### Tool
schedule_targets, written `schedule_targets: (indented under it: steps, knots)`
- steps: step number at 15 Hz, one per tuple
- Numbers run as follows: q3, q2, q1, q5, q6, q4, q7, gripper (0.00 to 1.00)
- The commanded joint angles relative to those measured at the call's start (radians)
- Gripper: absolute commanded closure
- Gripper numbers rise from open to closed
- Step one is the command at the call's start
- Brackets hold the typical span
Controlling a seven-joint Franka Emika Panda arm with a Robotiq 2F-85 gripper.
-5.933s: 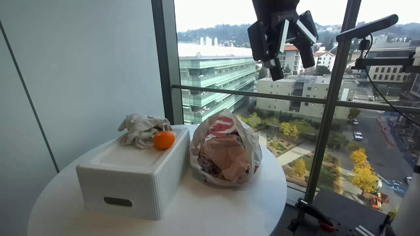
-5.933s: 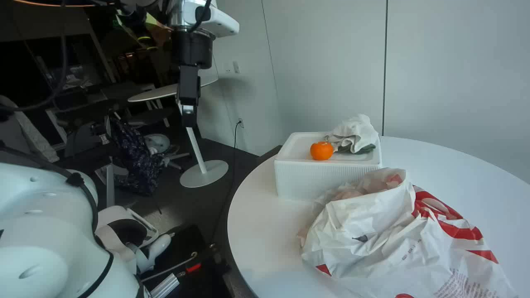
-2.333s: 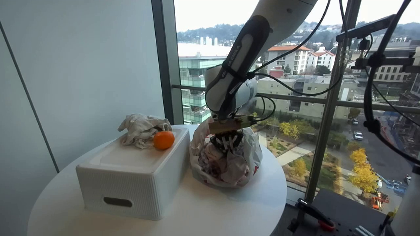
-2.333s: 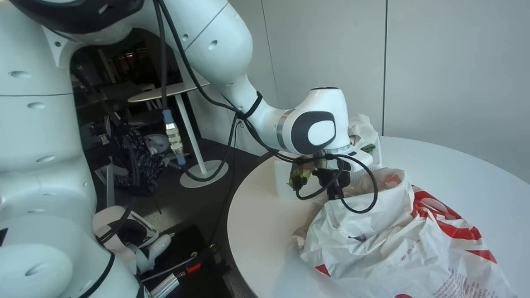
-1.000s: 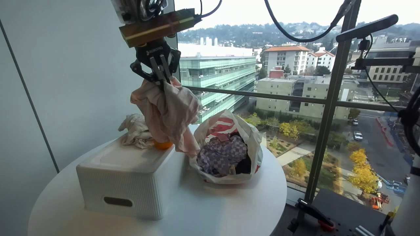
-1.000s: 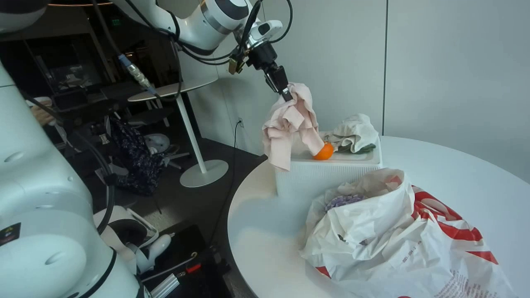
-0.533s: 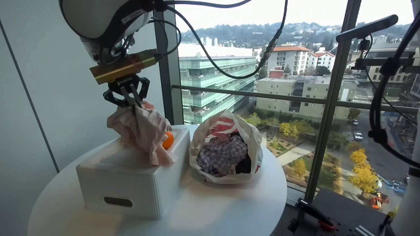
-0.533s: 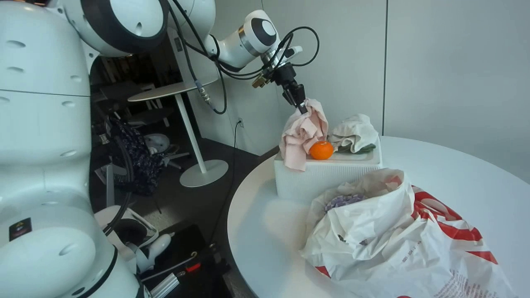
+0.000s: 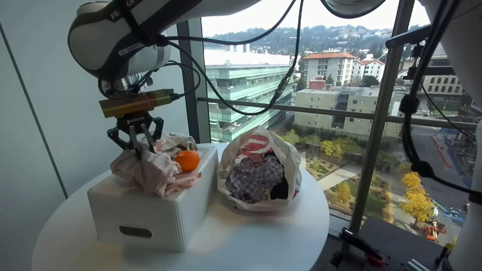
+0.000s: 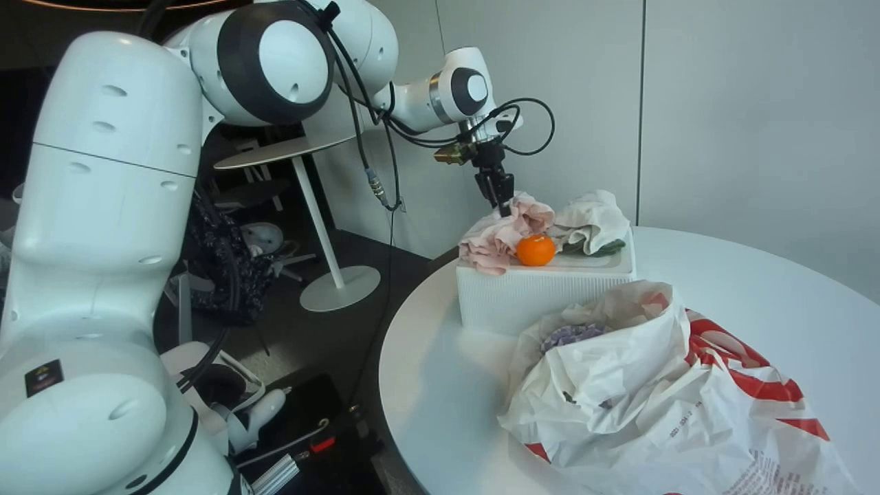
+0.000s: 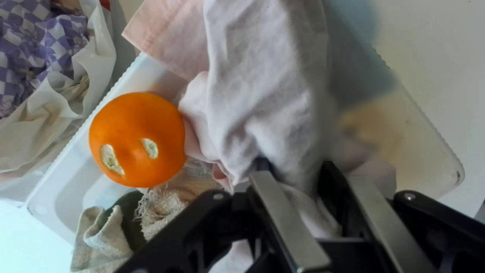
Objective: Unpack all the items from the plastic on the right and place them on the white storage box one by one
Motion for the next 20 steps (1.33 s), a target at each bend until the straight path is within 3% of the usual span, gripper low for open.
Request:
schedule_targets:
  steps: [1,5,6,10,14,20]
  knots:
    - [0.010,-0.053,-0.021,0.182,-0.016,-0.007,-0.107,0.30]
    - [-0.021,-0.199,-0.025,0.265,-0.047,-0.095,-0.120,0.02]
    - [-0.033,-0.251,-0.032,0.270,-0.054,-0.136,-0.104,0.00]
    - [-0.089,-0.443,-0.059,0.218,-0.082,-0.320,-0.004,0.00]
    - [-0.130,-0.576,-0.146,0.236,-0.101,-0.516,0.046,0.00]
    - [-0.214,-0.522,-0.294,0.225,0.106,-0.707,0.063,0.00]
